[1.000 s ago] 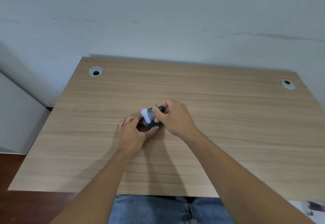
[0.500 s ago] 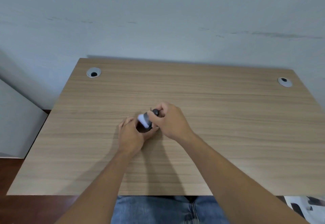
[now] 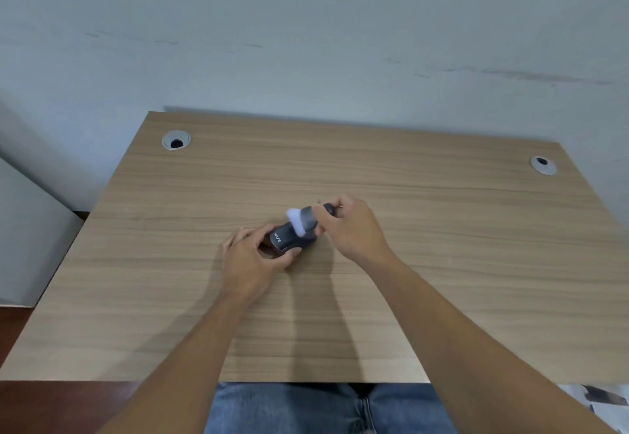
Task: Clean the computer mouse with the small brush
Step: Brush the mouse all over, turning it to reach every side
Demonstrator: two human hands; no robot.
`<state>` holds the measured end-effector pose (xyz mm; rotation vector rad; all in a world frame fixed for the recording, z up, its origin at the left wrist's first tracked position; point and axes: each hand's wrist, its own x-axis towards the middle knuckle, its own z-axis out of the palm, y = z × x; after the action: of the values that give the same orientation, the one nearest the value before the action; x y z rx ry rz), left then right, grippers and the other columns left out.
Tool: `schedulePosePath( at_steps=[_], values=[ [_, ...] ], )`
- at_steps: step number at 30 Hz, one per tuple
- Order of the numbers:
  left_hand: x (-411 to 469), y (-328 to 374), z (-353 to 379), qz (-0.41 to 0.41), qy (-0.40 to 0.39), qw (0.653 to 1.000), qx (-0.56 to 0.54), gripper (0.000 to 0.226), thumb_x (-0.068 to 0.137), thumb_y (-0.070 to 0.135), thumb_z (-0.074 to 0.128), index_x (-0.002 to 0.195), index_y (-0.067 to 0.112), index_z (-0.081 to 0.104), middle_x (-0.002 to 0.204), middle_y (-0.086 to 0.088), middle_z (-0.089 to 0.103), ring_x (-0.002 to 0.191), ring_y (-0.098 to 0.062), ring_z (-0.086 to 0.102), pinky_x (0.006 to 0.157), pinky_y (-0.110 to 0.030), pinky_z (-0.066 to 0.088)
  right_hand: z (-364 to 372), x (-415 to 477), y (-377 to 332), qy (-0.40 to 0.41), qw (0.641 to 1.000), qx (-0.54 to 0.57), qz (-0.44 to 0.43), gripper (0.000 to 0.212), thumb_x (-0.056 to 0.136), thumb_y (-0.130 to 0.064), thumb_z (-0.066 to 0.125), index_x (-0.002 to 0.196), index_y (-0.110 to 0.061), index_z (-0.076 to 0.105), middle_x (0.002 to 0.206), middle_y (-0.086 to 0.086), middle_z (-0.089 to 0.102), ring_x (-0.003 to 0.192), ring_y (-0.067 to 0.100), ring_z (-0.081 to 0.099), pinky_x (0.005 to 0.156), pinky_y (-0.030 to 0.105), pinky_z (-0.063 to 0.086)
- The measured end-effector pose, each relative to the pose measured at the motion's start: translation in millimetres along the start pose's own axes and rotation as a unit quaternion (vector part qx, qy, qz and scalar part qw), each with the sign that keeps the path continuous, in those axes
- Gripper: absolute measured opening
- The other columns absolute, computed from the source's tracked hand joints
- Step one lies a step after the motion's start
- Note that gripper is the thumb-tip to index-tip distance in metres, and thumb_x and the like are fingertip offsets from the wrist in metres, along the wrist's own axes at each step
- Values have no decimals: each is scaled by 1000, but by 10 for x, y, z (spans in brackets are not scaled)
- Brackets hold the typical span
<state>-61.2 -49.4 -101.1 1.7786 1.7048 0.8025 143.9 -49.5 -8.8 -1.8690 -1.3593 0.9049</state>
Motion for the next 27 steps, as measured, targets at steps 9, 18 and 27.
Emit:
schedulePosePath(
  at_steps=[9, 18, 27],
  values=[
    [5, -21, -10, 1, -11, 1000, -18, 64, 69, 83, 78, 121, 46, 78, 104, 20, 72, 115, -13, 64, 113, -49, 48, 71, 21, 48, -33, 998, -42, -14, 21, 94, -36, 74, 85, -23, 62, 67, -3, 78, 58, 0, 59, 56, 16, 41],
    [2, 5, -19, -1, -29, 1000, -12, 67, 70, 81, 79, 125, 43, 74, 111, 24, 75, 117, -11, 66, 116, -48, 45, -107, 55, 136, 22, 1000, 9, -18, 28, 97, -38, 72, 85, -13, 66, 70, 1, 78, 57, 5, 58, 58, 23, 43],
    [-33, 56, -74, 4, -28, 998, -57, 43, 70, 45, 102, 93, 42, 66, 96, 29, 73, 101, -2, 67, 103, -38, 46, 295, 5, 22, -73, 996, -36, -41, 25, 97, -39, 72, 92, -15, 67, 70, -3, 81, 69, 9, 68, 66, 26, 48]
  ],
)
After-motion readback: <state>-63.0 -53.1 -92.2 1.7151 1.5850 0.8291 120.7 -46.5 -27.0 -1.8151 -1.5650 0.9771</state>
